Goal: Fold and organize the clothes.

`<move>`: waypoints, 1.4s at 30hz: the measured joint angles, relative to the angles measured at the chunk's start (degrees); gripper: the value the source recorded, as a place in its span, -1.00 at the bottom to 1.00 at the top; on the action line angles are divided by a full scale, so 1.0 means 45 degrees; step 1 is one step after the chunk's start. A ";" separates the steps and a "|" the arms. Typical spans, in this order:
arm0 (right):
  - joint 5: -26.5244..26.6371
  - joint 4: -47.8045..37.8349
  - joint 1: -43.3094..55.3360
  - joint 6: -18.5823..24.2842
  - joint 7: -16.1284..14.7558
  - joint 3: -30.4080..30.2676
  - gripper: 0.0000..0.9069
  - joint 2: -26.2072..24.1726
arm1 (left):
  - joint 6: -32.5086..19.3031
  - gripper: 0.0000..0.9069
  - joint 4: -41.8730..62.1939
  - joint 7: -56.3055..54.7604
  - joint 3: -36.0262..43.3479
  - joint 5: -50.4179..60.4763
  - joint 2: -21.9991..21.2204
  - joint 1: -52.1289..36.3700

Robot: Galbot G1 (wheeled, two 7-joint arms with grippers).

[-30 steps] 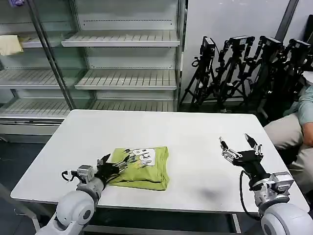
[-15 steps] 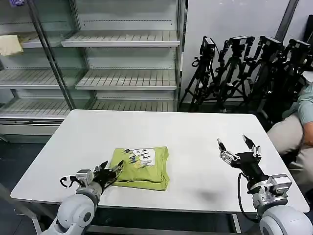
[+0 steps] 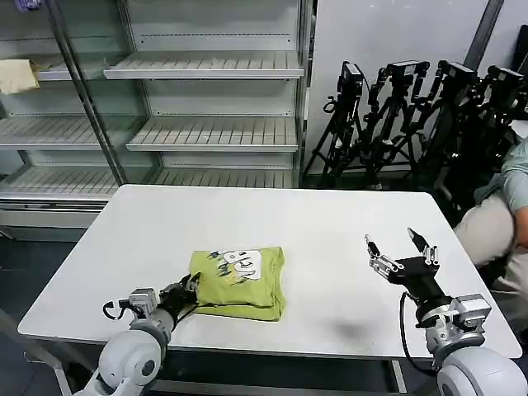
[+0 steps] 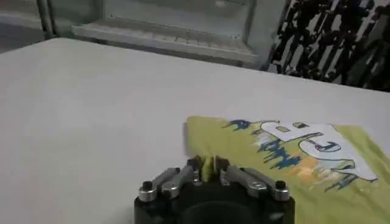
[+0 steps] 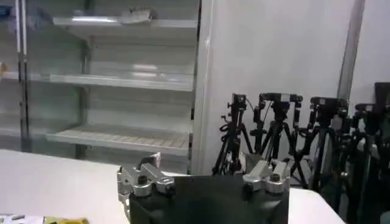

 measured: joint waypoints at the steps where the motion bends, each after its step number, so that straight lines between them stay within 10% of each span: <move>1: 0.0021 0.0026 -0.0009 0.0000 0.0009 0.0001 1.00 -0.0002 | -0.0001 -0.98 -0.0009 -0.0012 0.0020 0.0028 -0.0034 0.0010; 13: 0.0127 0.0084 0.0024 0.0063 0.0000 -0.0092 1.00 0.0058 | 0.0024 -1.00 0.0066 0.0649 -0.0842 0.0477 0.0526 0.0146; 31: 0.0239 -0.0168 0.0004 0.0529 -0.0179 -0.0089 1.00 0.0173 | -0.0423 -0.98 0.0862 0.4868 -0.7202 0.3046 0.3964 0.2107; 42: 0.0144 -0.0173 -0.0358 0.0683 -0.0220 -0.0087 1.00 0.0339 | -0.0153 -0.98 -0.2455 0.4877 -0.6485 0.2937 0.3848 0.2239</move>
